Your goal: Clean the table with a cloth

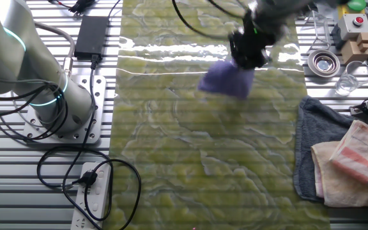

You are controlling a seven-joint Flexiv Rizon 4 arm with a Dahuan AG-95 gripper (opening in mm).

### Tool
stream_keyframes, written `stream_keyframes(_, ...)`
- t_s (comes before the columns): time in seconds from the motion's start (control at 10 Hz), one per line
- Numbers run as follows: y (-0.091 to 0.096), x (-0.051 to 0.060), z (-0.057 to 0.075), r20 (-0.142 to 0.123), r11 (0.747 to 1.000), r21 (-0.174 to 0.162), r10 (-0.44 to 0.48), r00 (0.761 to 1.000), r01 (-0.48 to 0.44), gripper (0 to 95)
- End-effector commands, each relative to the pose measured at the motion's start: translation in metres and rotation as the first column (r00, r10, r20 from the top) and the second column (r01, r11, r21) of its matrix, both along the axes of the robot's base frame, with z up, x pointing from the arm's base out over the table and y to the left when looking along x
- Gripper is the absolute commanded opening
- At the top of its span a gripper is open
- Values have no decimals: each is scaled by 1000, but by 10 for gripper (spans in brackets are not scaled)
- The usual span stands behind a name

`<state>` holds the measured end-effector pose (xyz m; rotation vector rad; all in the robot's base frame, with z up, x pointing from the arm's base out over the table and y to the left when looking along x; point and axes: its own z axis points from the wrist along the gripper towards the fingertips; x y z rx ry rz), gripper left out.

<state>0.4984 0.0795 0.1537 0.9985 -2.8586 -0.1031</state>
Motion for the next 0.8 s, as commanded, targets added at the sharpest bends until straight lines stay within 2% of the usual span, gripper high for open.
stream_keyframes(0.1, 81, -25, 0, 27, 911, -62, -406, 913, 407, 0)
stream_keyframes(0.2, 88, -30, -3, 28, 898, -56, -436, 899, 437, 0)
stream_keyframes(0.4, 91, -32, -4, 29, 898, -60, -435, 900, 436, 0)
stream_keyframes(0.6, 85, -29, -4, 26, 935, -83, -343, 939, 344, 0)
stream_keyframes(0.7, 73, -24, -2, 27, 974, -139, -174, 984, 176, 0)
stream_keyframes(0.8, 73, -24, -2, 24, 982, -181, -47, 999, 51, 0)
